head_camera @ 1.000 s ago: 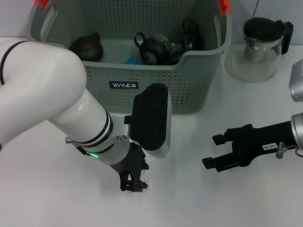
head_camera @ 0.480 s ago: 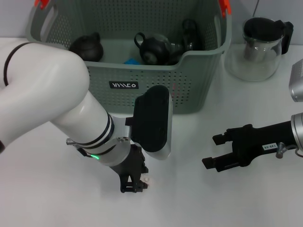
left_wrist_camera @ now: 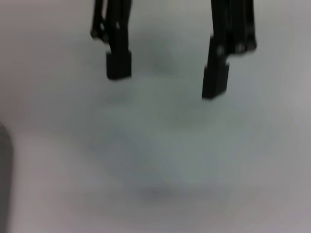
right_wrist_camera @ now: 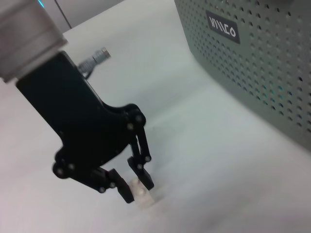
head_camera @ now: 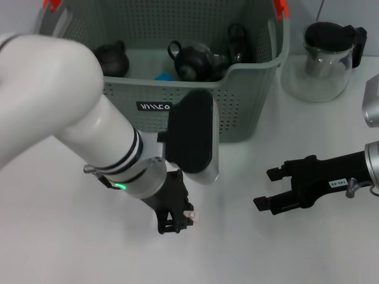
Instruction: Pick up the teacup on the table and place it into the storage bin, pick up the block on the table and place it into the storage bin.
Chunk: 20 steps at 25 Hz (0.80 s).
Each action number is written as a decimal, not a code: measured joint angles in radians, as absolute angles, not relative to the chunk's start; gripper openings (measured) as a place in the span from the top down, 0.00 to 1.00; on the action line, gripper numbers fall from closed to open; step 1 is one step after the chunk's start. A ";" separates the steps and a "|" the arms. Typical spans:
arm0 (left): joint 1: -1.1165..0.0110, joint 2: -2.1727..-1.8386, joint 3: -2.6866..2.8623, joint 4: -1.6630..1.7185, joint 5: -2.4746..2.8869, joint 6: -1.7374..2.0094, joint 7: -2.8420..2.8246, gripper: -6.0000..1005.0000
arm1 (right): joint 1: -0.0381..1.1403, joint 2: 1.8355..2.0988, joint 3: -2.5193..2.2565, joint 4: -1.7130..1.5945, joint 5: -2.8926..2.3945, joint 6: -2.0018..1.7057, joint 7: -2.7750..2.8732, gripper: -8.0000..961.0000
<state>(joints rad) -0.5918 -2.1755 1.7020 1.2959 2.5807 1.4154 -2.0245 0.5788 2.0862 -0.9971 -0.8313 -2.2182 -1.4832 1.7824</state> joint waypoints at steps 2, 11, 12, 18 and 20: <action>-0.593 -2.175 1.663 1.328 2.547 1.457 -2.051 0.82 | 0.578 2.086 -0.997 -0.831 -2.218 -1.483 1.782 0.04; -0.592 -2.168 1.092 1.458 2.149 1.575 -2.129 0.82 | 0.568 2.086 -0.997 -0.831 -2.218 -1.484 1.781 0.04; -0.596 -2.167 1.031 1.446 2.092 1.552 -2.126 0.82 | 0.568 2.086 -0.997 -0.831 -2.218 -1.484 1.781 0.04; -0.672 -2.140 0.923 1.268 1.988 1.291 -2.128 0.80 | 0.571 2.086 -0.997 -0.831 -2.217 -1.485 1.771 0.04; -0.703 -2.127 0.926 1.191 1.992 1.214 -2.128 0.78 | 0.574 2.086 -0.997 -0.831 -2.216 -1.485 1.769 0.04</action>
<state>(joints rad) -0.7033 -2.1270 0.9256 1.1908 1.9923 1.2143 -2.1278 0.5737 2.0862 -0.9971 -0.8314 -2.2156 -1.4853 1.7692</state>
